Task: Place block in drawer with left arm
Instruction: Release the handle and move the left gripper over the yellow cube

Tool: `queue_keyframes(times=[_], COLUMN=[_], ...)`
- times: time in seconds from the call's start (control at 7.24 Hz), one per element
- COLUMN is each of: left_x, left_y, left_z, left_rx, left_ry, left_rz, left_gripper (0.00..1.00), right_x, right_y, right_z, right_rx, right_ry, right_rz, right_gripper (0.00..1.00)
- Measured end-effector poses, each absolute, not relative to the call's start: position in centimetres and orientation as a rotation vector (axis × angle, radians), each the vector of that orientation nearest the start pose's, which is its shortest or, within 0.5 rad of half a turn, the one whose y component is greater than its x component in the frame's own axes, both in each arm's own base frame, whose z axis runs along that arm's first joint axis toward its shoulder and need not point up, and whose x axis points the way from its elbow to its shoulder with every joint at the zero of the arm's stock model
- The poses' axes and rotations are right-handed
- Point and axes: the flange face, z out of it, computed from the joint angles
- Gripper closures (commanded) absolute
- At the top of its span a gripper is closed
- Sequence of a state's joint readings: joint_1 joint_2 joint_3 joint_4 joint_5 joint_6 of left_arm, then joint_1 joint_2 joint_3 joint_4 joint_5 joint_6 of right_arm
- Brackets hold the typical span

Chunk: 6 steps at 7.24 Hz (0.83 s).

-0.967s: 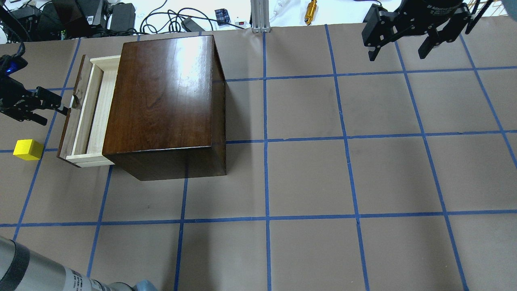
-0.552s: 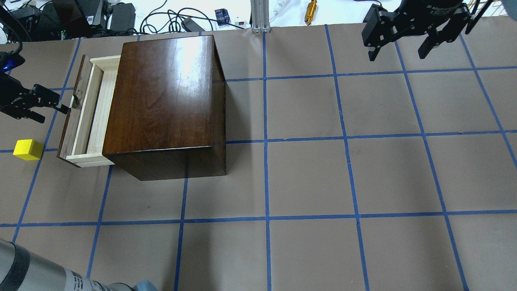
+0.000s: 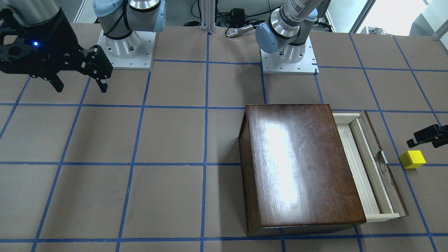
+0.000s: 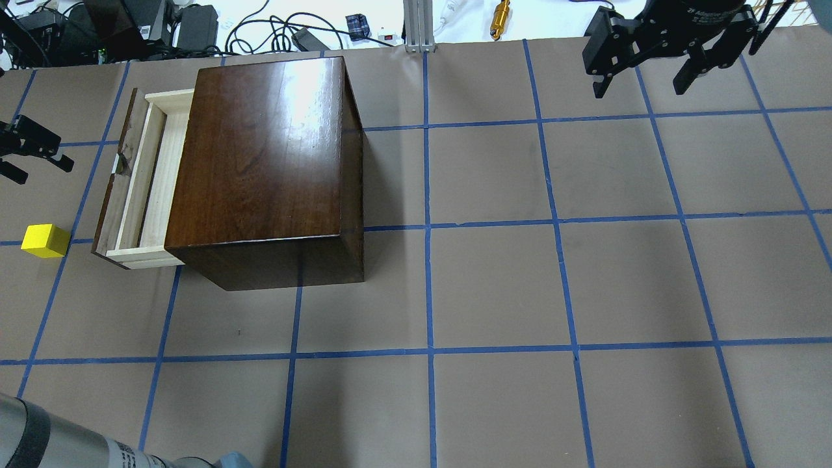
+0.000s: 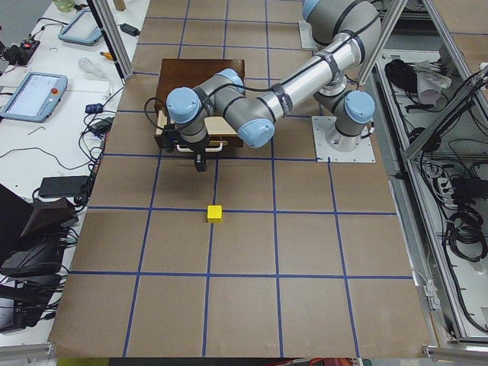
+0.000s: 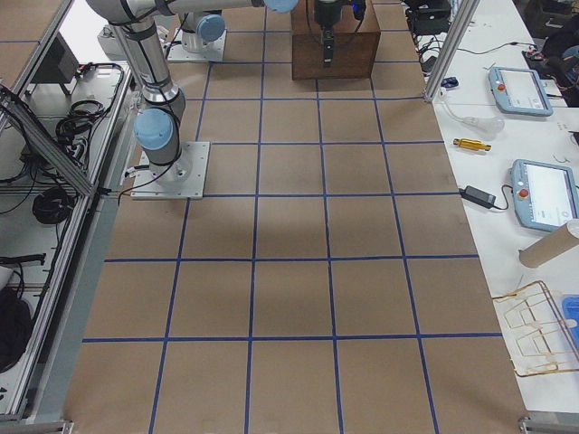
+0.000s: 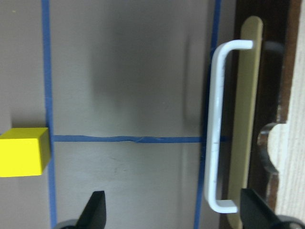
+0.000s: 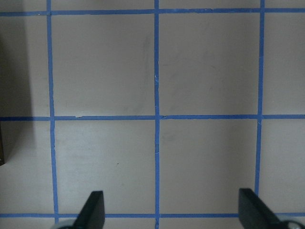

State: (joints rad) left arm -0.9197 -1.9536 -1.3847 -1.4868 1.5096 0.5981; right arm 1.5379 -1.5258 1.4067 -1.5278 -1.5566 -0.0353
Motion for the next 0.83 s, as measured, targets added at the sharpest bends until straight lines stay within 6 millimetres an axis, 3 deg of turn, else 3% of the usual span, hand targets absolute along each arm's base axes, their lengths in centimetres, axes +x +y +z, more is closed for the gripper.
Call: queue_keyframes(times=[0.14, 0.41, 0.83], left_x=[28.0, 30.0, 34.9], left_y=[-59.0, -59.2, -58.3], left_z=[36.6, 35.1, 30.5], left_rx=[-0.002, 0.363, 0.968], left_ry=[3.227, 3.179, 3.068], left_rz=[0.080, 0.065, 0.062], left_gripper=[0.00, 0.00, 0.00], right_x=[11.8, 11.8, 11.7], right_y=[-52.0, -52.0, -52.0], right_z=[54.2, 54.2, 54.2], right_rx=[-0.004, -0.005, -0.004], right_ry=[3.128, 3.128, 3.128], right_rz=[-0.120, -0.119, -0.119], right_gripper=[0.00, 0.00, 0.00])
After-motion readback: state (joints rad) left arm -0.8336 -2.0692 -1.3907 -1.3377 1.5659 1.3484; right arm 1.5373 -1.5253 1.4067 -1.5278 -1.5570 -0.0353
